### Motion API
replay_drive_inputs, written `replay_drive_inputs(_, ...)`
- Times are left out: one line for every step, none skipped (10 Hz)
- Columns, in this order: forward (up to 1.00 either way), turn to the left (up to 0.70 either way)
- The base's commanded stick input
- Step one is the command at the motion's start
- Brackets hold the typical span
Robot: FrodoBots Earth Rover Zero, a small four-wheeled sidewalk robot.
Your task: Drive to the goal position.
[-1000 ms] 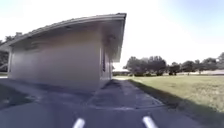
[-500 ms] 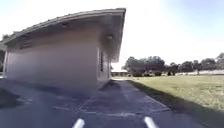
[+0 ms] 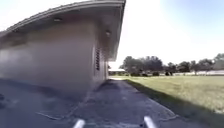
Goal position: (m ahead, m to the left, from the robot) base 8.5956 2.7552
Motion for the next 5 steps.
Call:
replay_drive_inputs(0.7,0.0)
replay_drive_inputs(0.7,0.0)
replay_drive_inputs(0.7,0.0)
replay_drive_inputs(0.7,0.0)
replay_drive_inputs(0.7,0.0)
